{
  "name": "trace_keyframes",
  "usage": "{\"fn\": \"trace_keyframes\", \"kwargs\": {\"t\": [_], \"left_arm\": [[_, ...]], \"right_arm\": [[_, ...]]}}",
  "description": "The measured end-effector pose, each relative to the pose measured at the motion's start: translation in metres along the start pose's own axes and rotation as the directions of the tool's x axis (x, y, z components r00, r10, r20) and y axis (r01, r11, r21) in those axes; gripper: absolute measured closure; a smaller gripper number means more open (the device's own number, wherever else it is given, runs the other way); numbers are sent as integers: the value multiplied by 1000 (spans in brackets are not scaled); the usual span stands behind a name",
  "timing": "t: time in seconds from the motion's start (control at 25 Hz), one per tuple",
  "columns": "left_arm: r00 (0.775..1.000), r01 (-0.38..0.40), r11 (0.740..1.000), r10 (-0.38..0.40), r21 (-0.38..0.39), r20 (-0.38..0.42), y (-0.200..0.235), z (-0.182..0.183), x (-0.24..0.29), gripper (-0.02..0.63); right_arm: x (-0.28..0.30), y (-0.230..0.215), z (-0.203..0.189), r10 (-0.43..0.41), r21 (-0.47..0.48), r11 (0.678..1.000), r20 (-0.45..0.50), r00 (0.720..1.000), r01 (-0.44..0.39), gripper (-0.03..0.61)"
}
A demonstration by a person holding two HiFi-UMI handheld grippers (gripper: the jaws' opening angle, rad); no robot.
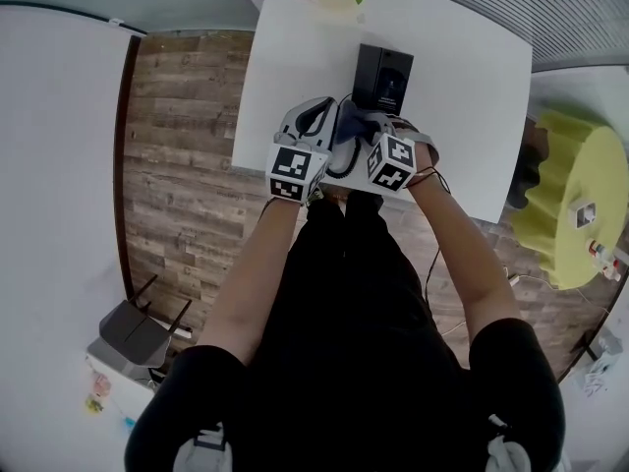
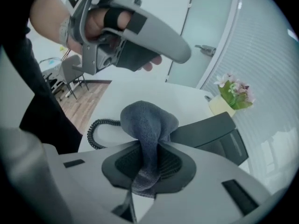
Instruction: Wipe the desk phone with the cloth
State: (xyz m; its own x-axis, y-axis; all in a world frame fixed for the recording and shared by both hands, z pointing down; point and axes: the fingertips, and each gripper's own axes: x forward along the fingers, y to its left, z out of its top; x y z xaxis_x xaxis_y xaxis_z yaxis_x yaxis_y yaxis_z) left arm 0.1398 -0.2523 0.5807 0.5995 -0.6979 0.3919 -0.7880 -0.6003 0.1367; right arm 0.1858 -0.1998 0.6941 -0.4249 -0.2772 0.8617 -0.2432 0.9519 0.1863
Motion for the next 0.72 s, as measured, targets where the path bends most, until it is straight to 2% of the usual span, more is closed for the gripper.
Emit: {"fn": "trace_keyframes", "kwargs": {"t": [0.12, 0.24, 0.32, 0.48, 0.6, 0.72], "left_arm": [[1000, 8, 1000, -9, 17, 30, -1, 17, -11, 603], [998, 31, 998, -34, 47, 60, -9, 40, -24, 603], [995, 60, 995, -67, 80, 78, -19, 57, -34, 603], [979, 132, 986, -146, 107, 141, -44, 98, -60, 603], [966, 174, 971, -201, 163, 165, -64, 125, -74, 603], [953, 200, 955, -241, 218, 182, -83, 143, -85, 603]], "right_arm": [[-36, -19, 14, -68, 137, 989, 118, 991, 52, 502], [-87, -40, 28, -169, 271, 958, 246, 955, 100, 502], [-126, -49, 38, -241, 369, 923, 338, 910, 107, 502], [-206, -61, 55, -369, 491, 865, 486, 792, 102, 502], [-257, -66, 66, -440, 519, 846, 555, 706, 119, 502], [-295, -67, 78, -486, 526, 838, 594, 641, 146, 502]]}}
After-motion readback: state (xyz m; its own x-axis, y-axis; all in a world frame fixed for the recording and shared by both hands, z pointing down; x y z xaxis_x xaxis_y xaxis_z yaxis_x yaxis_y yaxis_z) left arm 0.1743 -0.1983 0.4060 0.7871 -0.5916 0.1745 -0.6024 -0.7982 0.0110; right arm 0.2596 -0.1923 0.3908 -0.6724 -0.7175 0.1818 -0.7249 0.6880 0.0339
